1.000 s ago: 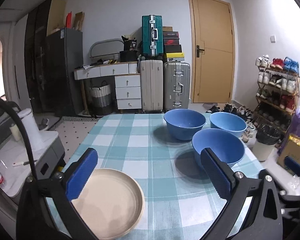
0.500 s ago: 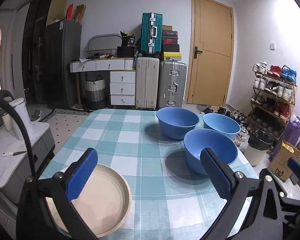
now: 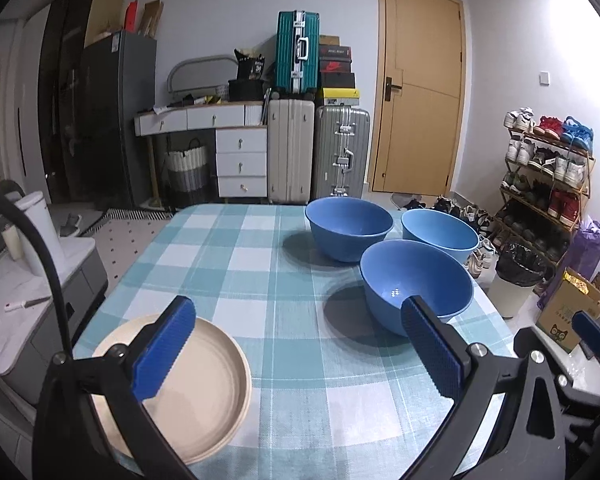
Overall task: Organize plates and bowls
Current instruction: 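Move both grippers toward the nearest blue bowl, then close the left gripper on the blue bowl rim while the right gripper grips the opposite rim, then lift the blue bowl with both grippers and carry it toward the plate stack, then lower the blue bowl onto the cloth beside the cream plates, open both grippers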
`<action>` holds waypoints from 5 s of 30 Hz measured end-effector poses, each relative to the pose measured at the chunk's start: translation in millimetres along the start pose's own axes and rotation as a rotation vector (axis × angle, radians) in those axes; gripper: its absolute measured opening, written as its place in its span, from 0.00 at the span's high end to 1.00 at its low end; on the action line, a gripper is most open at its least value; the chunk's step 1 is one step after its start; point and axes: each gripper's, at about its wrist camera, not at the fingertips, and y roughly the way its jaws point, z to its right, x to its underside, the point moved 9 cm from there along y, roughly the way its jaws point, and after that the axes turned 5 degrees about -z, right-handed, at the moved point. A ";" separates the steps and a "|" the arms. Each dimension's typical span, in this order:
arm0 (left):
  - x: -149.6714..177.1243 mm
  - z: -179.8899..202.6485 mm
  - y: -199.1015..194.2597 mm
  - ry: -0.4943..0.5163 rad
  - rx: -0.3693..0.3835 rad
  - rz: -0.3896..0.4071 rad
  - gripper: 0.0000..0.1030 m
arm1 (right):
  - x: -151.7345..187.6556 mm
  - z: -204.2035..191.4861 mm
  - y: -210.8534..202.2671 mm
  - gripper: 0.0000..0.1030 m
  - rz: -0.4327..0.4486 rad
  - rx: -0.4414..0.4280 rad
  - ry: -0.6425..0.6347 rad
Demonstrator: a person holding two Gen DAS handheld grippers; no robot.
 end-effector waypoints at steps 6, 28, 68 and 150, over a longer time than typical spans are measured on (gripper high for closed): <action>6.1 -1.4 14.9 -0.032 0.005 -0.068 0.00 | 1.2 1.7 2.6 0.01 -0.012 -0.011 0.015; -17.7 46.6 104.3 -0.086 0.066 -0.314 0.00 | -25.7 59.3 76.2 0.01 -0.166 -0.116 0.220; 21.5 89.8 220.0 -0.159 0.150 -0.623 0.78 | -0.3 85.5 262.4 0.80 -0.589 -0.160 0.255; 83.8 65.2 106.0 -0.057 0.219 -0.604 0.48 | 30.2 66.1 94.0 0.47 -0.384 -0.127 0.216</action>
